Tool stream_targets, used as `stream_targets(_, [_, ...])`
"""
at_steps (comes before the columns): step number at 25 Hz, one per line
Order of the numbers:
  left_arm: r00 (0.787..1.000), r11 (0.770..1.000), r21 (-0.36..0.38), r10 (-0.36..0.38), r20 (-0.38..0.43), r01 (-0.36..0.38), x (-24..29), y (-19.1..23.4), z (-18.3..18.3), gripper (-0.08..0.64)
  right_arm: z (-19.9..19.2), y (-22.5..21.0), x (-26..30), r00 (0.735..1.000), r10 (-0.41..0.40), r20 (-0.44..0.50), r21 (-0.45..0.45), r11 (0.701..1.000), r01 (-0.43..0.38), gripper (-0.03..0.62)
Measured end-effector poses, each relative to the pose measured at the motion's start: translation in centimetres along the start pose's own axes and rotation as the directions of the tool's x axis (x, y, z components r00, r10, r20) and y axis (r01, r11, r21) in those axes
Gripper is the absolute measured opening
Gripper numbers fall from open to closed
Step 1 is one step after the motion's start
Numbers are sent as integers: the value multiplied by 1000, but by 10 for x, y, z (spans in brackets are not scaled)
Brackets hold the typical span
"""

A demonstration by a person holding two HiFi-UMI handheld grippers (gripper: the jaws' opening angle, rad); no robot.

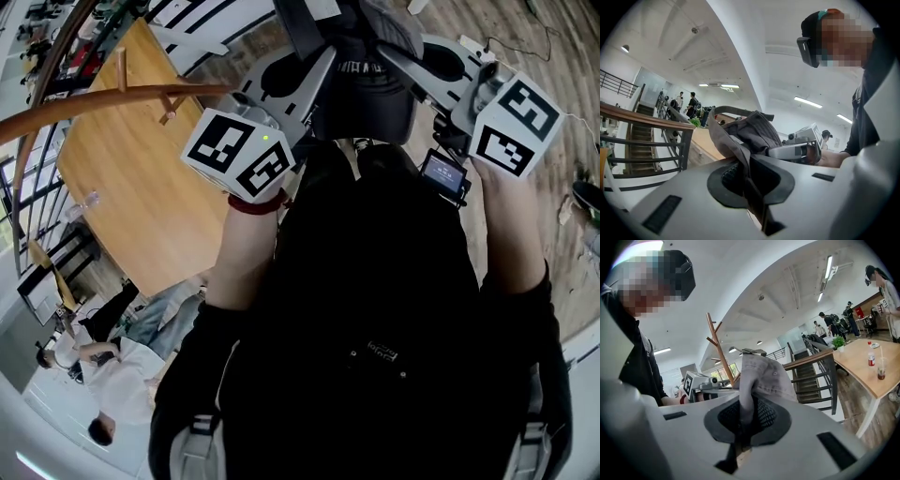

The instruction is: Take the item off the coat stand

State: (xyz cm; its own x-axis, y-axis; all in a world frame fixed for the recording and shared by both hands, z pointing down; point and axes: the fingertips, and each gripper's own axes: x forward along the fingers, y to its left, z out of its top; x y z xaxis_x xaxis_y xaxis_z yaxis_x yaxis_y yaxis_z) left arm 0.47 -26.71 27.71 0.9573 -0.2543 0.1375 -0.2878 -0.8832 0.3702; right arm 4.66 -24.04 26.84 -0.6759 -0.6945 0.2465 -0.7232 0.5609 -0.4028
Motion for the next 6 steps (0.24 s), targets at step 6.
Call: stream_targets(6, [999, 1000, -12, 21, 34, -21, 38, 67, 43, 15, 51, -59, 45, 1000, 18, -19, -8, 1000, -18, 26])
